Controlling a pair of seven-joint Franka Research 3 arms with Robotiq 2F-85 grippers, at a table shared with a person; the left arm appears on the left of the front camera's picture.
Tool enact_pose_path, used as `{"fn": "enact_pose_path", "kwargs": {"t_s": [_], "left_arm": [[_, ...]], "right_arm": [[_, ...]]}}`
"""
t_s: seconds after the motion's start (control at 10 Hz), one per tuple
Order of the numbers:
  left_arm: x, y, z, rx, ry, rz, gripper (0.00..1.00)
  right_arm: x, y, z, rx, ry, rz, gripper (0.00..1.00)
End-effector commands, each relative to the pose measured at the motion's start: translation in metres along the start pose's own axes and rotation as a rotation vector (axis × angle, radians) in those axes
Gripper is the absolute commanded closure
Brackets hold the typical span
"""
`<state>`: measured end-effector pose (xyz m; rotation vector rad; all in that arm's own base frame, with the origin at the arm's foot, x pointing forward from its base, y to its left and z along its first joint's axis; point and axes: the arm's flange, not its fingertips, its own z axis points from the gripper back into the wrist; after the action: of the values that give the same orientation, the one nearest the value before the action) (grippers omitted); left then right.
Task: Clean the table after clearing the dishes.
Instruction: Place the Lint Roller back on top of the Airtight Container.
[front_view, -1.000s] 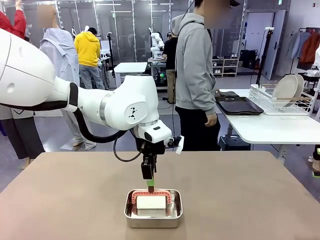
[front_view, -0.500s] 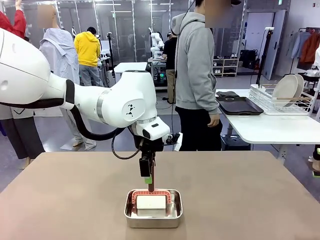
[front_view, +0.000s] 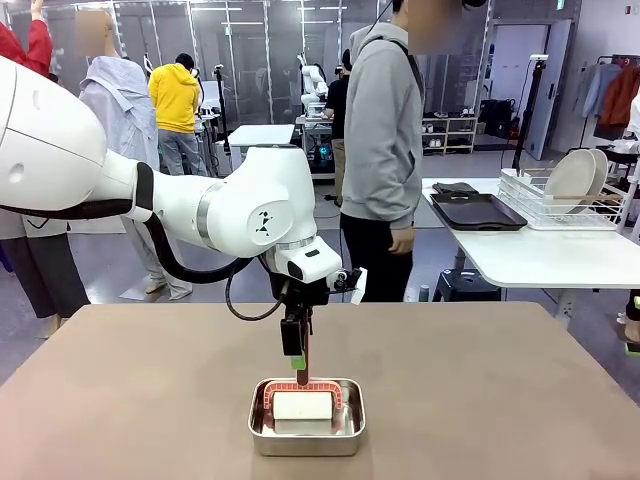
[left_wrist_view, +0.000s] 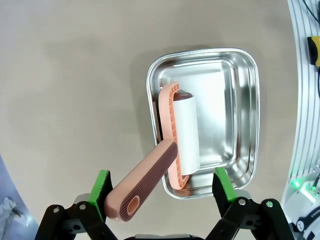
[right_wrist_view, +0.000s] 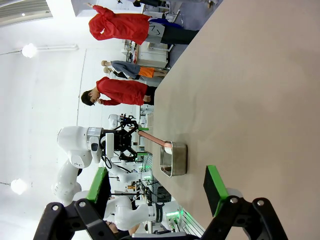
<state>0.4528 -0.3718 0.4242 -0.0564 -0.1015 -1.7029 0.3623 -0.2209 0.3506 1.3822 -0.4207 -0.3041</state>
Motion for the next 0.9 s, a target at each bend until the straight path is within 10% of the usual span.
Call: {"fn": "enact_pose_path", "kwargs": {"t_s": [0.0,0.3,0.4,0.8], "left_arm": [[-0.001,0.0,0.001,0.0,0.001,0.0,0.0],[-0.021,0.024,0.031,-0.069,-0.124,0.163,0.0],[-0.06,0.033,0.051,-0.243,-0.24,0.304,0.0],[-0.292,0.006,0.091,-0.23,-0.816,1.142,0.0]], "right_arm": [[-0.003,0.004,0.0,-0.003,0.01,-0.009,0.05],[-0.003,0.004,0.0,-0.003,0.01,-0.009,0.05],[-0.003,0.004,0.0,-0.003,0.01,-0.009,0.05],[-0.003,0.004,0.0,-0.003,0.01,-0.009,0.05]]}}
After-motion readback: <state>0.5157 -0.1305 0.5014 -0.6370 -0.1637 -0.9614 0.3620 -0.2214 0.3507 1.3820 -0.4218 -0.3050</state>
